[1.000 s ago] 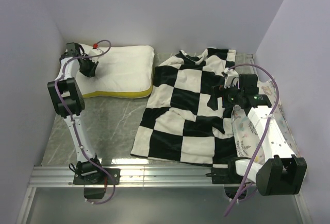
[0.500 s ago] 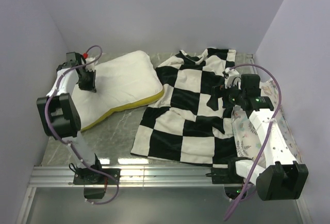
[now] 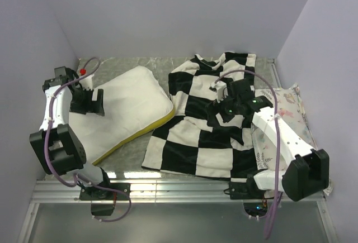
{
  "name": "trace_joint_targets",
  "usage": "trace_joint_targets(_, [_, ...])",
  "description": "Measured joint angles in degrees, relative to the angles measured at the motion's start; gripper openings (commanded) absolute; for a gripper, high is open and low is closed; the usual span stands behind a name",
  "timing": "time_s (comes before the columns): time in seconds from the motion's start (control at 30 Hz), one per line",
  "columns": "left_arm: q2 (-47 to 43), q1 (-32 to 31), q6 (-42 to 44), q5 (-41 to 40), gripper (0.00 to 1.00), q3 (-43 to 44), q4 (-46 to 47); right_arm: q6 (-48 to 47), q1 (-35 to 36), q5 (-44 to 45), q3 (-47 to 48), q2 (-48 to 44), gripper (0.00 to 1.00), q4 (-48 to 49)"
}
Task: Put the pillow into the pillowcase
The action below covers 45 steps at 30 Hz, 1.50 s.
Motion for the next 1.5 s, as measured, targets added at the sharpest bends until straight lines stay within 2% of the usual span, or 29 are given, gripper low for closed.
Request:
trace_joint_targets(0.1, [-1.0, -1.9, 6.4, 4.6, 0.99, 5.4, -3.1, -1.5, 3.0, 2.1, 0.0, 3.5, 0.92, -0.3])
trace_joint_targets(0.23, [-1.4, -7.5, 14.1, 8.4, 0.99, 9.6, -1.7, -2.4, 6.2, 5.7, 0.0, 9.3, 0.88, -0.2])
trace_joint_targets(0.43, [5.4, -14.4, 20.6, 9.1, 0.99, 9.4, 4.1, -2.6, 10.4, 9.2, 0.0, 16.7, 0.85, -0.3])
trace_joint_targets(0.57, [12.7, -16.3, 21.9, 8.4, 0.99, 8.9, 8.4, -2.3, 12.3, 9.5, 0.0, 18.1, 0.82, -0.2])
trace_joint_targets(0.7, [16.5, -17.8, 22.9, 5.9, 0.99, 4.5, 14.3, -1.6, 14.6, 10.2, -0.2, 19.5, 0.77, 0.0])
trace_joint_targets(0.73, [16.7, -18.1, 23.1, 5.1, 0.95, 2.7, 16.0, -1.4, 15.3, 10.5, -0.2, 20.3, 0.74, 0.1])
trace_joint_targets(0.83, [17.6, -18.4, 23.0, 4.0, 0.38, 0.6, 19.2, -0.4, 17.0, 11.1, -0.2, 23.0, 0.69, 0.5])
trace_joint_targets(0.87, [17.9, -18.2, 22.9, 3.9, 0.03, 0.7, 19.7, 0.0, 17.3, 11.1, -0.1, 24.0, 0.65, 0.4])
trace_joint_targets(0.97, [19.8, -15.9, 22.7, 7.1, 0.00, 3.5, 17.7, 1.0, 17.7, 10.9, 2.0, 28.1, 0.60, 0.0])
trace_joint_targets(1.13, [24.6, -7.0, 22.9, 16.6, 0.00, 14.4, 8.4, 3.7, 18.2, 7.6, 10.0, 35.3, 0.55, -1.7])
trace_joint_targets(1.4, [24.5, 1.8, 23.5, 28.5, 0.00, 26.1, -4.5, 11.9, 20.2, -2.5, 32.2, 51.8, 0.55, -3.6])
trace_joint_targets(1.5, [23.4, 4.1, 23.3, 32.8, 0.00, 27.5, -7.1, 15.7, 20.3, -4.0, 42.6, 58.3, 0.55, -2.1])
